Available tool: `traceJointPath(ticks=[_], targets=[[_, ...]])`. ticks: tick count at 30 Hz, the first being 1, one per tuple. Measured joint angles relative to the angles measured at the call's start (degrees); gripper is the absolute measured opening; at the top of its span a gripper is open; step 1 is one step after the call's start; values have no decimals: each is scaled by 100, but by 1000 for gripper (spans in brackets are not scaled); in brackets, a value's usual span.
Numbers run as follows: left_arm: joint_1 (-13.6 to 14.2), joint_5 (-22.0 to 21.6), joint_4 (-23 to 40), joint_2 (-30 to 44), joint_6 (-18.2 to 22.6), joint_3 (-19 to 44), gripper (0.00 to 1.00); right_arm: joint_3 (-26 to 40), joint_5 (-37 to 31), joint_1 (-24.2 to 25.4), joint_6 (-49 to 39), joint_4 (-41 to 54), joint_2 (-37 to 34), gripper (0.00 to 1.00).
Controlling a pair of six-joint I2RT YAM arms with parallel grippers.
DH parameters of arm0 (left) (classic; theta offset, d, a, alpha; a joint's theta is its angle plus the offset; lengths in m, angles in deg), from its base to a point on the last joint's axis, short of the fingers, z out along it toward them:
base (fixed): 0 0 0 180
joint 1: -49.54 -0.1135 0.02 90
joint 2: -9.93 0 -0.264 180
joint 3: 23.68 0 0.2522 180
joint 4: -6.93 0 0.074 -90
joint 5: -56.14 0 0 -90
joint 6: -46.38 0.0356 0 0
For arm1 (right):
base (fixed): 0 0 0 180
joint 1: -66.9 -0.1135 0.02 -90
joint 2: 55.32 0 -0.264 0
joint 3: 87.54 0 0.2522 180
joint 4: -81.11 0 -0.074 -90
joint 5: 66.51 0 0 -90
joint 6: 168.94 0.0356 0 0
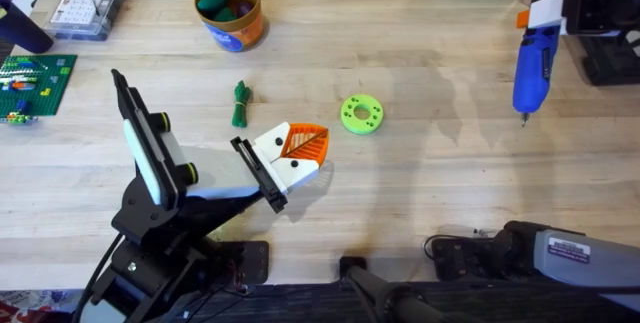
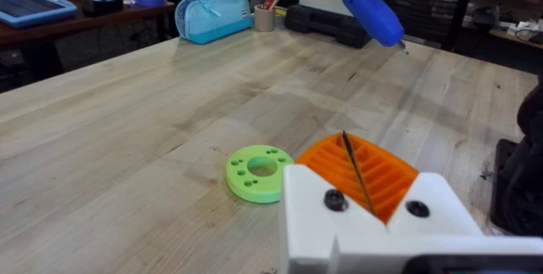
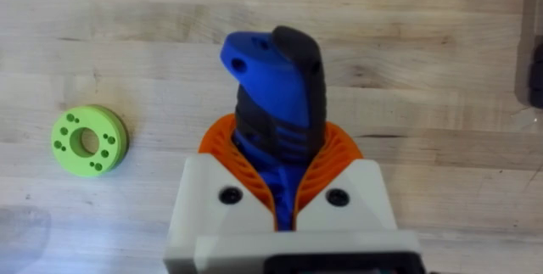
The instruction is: Pick up the gripper from the table and insert it into the empty holder that is missing its gripper. Then pick up a screw, insert it into the mounting hole, and use the screwdriver to tighten it. Finally, clean up the table by picking up the vegetable and placing it into the bucket.
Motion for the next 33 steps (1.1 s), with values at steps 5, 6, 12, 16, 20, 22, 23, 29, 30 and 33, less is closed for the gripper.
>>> traceJointPath(ticks=[5,6,12,16,20,22,23,29,30,33], targets=[[0,2,75,-1,-1,0,17,-6,31,0,-3,134,-56,60],[0,2,77,-2,-1,0,17,-8,66,0,-3,134,-76,60],[0,2,76,0,-1,0,17,-23,808,0,-5,69,-109,59],[0,2,78,-2,-1,0,17,-34,1470,0,-11,-455,-110,58],[0,2,76,-1,-1,0,17,-49,2324,0,-17,-1370,-110,57],[0,2,76,-1,-2,0,17,-45,2744,-3,-17,-1771,-110,57],[0,2,76,-2,-1,0,17,-39,2924,-19,-2,-1941,-110,57],[0,2,76,-2,0,0,17,172,3473,-423,168,-2565,-110,60],[0,2,76,-2,0,0,17,218,3519,-538,201,-2748,-110,60],[0,2,76,-2,-2,0,17,334,3640,-877,435,-3515,-110,59]])
